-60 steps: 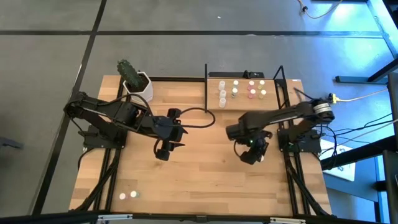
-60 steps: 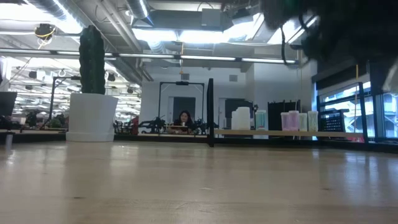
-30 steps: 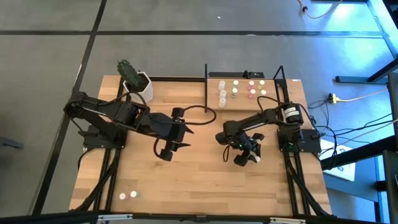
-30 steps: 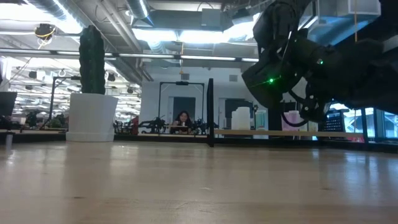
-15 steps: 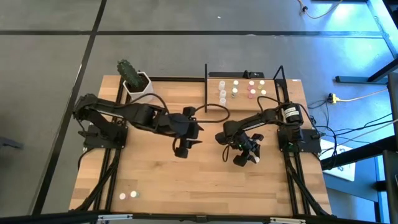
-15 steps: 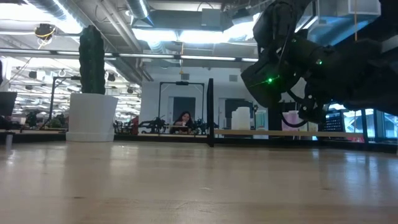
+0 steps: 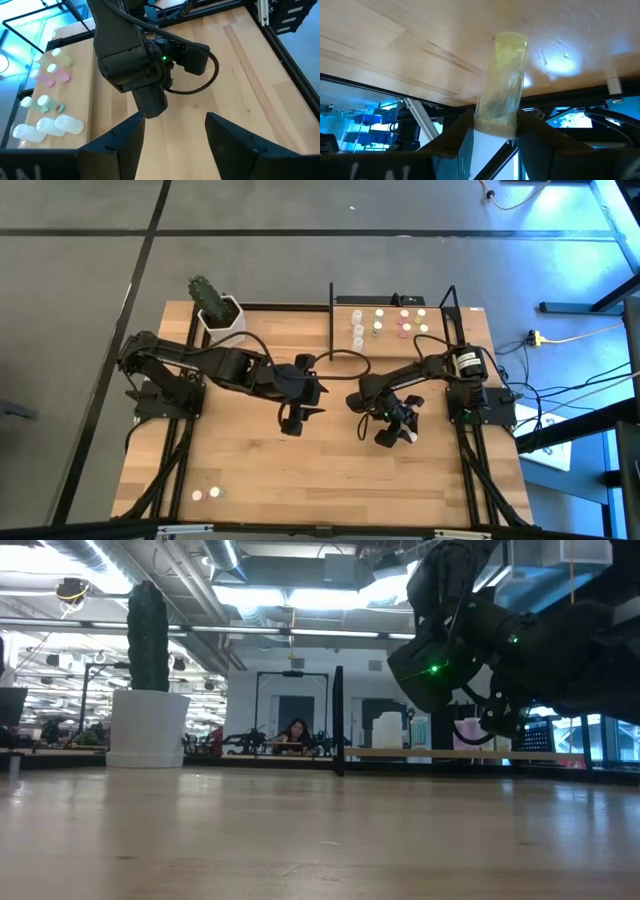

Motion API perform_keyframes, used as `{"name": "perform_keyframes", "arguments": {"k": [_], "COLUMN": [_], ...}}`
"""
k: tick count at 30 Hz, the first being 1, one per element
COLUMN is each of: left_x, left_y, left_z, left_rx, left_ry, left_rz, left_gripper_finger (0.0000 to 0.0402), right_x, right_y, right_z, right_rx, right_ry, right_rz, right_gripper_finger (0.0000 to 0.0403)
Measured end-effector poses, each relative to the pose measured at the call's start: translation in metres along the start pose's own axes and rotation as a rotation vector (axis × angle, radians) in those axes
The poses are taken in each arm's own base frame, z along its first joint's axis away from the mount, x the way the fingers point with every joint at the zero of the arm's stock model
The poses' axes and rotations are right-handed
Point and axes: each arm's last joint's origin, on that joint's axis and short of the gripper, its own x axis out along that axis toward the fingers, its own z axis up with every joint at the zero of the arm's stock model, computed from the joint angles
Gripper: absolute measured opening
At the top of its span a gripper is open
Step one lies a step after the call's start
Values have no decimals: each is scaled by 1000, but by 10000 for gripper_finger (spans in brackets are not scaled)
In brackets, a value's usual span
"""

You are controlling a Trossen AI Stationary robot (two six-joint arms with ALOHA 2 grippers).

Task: Pick and place medicine bottles onto shelf by color
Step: Put the yellow pill bottle on the shelf aligned with the other yellow pill bottles

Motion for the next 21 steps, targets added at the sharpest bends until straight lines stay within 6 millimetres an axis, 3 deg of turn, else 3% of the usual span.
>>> {"name": "perform_keyframes", "arguments": {"k": [8,12,21], "left_x": [0,0,0], "left_y": [0,0,0], "left_z": [0,0,0], "left_rx": [0,0,0], "left_ry": [0,0,0], "left_rz": [0,1,1], "left_gripper_finger": [202,202,202], "right_x": [0,1,1], "right_y": [0,-7,-3], "right_z": [0,-4,1], "right_rx": [3,50,52], "right_ry": [0,23,22], "right_rz": [0,-86,30], "right_gripper_finger": [132,132,132]}}
